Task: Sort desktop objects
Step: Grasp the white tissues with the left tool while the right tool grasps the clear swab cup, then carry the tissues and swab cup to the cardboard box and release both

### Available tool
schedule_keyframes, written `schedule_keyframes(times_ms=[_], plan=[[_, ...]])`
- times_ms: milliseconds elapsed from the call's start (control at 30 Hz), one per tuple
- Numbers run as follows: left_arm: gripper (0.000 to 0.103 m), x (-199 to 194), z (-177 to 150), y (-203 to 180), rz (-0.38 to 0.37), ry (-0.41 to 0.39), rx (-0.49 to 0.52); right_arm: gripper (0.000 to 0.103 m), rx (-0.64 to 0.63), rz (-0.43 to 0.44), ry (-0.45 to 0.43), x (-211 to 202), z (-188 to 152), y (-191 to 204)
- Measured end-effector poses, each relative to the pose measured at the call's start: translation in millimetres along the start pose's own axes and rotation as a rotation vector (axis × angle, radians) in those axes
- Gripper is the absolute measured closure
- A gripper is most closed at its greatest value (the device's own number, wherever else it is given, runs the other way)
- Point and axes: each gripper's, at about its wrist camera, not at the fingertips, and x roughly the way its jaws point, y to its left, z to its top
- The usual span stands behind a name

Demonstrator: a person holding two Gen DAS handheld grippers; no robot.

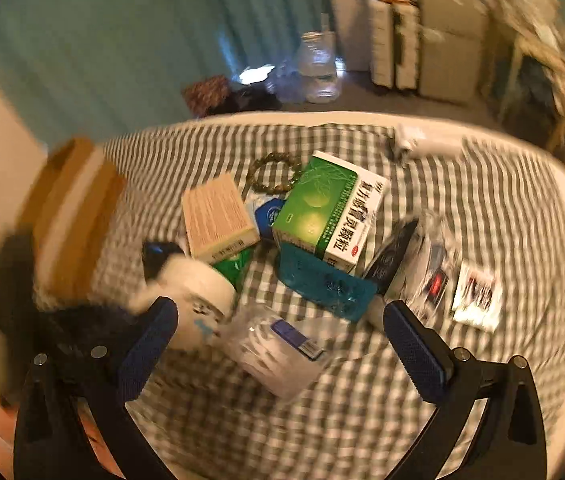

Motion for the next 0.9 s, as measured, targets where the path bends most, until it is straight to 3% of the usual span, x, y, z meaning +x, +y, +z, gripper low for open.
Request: schedule_keyframes(times_ms=[100,233,267,400,467,600,700,833,900], plan=[[0.095,-6.5,3.1,11.7,-0.005,0.013,-0.028,0.000,-0.117,0.022,0.106,25.8,-5.7,13.0],[0.095,-10.0,4.4,15.4,0.008,0.023,-0.043,0.002,-0.252,-0.050,0.344,84.6,-28.2,30.7],[0.095,-10.7,4.5,17.7,-0.001,0.022,-0.054,0.008,-0.270,-0.072,0.383,95.4,-32.6,31.6],[0.095,-12.5,0.2,15.9,0.010,0.014,-0.059,0.026,-0.318,-0.119,0.440,116.8,-41.2,29.3],[0.095,-17.8,1.2,17.2,0.005,0.010,-0.062,0.028,-0.304,-0.108,0.466,120.2,-46.0,26.5],[0.095,-31.0,5.1,19.1,-0.017,-0.026,-0.090,0.035,-0.279,-0.101,0.400,101.0,-46.3,27.0],[0.095,-41.6,6.9,23.2,-0.024,-0.062,-0.109,0.041,-0.215,-0.055,0.210,62.5,-37.3,27.0],[0.095,-56.9,12.0,32.5,-0.018,-0.122,-0.151,0.043,-0.184,-0.019,0.050,30.1,-33.4,26.1],[0.095,-62.9,13.7,36.9,-0.039,-0.136,-0.170,0.043,-0.172,0.017,0.114,42.0,-31.8,26.6]])
